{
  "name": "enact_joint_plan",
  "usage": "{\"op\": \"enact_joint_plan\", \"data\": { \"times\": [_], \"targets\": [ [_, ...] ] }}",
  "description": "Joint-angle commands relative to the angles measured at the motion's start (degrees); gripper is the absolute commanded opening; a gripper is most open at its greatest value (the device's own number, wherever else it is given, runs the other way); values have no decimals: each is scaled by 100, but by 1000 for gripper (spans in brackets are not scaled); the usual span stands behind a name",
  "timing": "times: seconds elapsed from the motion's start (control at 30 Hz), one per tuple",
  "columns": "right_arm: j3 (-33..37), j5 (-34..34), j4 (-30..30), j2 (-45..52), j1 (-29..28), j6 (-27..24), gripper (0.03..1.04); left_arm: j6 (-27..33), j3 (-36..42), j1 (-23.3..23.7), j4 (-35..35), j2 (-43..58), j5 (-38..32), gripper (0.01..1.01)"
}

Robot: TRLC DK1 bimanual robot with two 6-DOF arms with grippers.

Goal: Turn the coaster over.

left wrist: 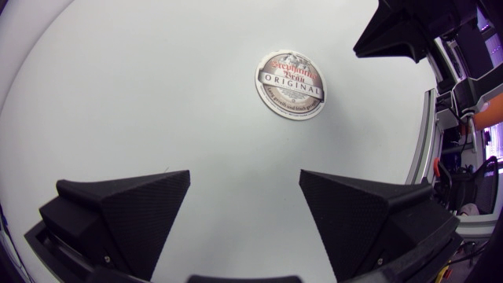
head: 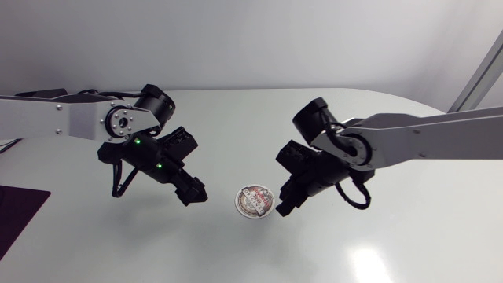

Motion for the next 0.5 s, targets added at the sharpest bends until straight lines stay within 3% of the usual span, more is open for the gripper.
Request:
{"op": "enact_joint_plan", "data": {
  "times": [0.0, 0.47],
  "targets": [
    [251, -20, 100, 585, 44, -157, 44, 86, 279, -31, 7, 356, 67, 979],
    [1042, -12, 188, 1894, -9, -280, 44, 7, 771, -137, -2, 1226, 497, 979]
  ]
}}
